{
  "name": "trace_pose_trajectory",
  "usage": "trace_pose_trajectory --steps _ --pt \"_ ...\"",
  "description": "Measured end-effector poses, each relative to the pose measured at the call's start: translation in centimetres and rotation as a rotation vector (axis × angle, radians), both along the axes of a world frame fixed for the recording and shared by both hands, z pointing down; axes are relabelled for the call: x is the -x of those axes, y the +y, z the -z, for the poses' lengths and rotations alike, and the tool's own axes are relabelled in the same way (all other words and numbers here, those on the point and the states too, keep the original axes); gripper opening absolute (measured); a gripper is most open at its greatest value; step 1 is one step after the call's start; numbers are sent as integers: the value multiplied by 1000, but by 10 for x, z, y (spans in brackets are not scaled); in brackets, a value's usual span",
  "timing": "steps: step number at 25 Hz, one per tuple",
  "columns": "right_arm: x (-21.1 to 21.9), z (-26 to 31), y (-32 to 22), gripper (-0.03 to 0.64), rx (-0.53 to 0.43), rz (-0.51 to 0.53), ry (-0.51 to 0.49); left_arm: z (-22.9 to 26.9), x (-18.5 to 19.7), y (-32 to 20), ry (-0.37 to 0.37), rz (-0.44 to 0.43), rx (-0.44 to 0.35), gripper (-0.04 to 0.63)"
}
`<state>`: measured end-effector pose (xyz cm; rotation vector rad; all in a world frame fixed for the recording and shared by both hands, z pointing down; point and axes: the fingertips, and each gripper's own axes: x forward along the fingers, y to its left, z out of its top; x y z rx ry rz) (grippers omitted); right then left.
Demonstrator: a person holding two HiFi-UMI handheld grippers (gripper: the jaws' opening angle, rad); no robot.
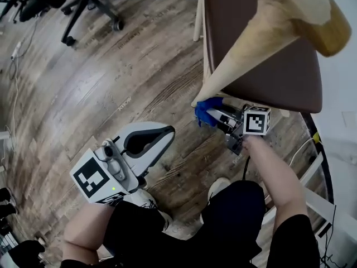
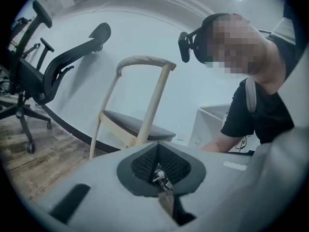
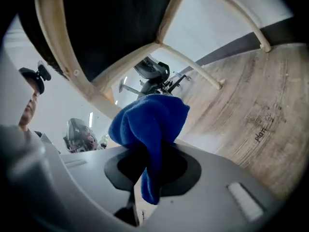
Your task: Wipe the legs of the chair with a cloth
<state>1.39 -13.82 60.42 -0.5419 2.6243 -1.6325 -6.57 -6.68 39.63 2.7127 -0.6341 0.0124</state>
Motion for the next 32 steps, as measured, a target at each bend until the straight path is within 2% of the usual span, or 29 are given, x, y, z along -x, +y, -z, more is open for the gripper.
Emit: trace_pose_trajectory --steps 7,14,17,25,28,32 --pt "14 -92 -2 60 83 41 110 -13 15 -7 -46 26 7 -3" --pt "15 -191 -4 60 225 54 384 -22 21 -6 -95 16 2 -3" --pt "18 -211 -3 61 258 57 444 -26 25 -5 -117 14 -4 -3" --pt "19 -199 -2 61 216 36 420 -30 24 -6 -118 -14 -6 -3" --pt "19 -163 -1 61 140 26 380 -31 24 -14 -97 -2 15 -3" --pt "22 -83 2 60 -20 7 282 -28 19 -24 -52 13 27 -3"
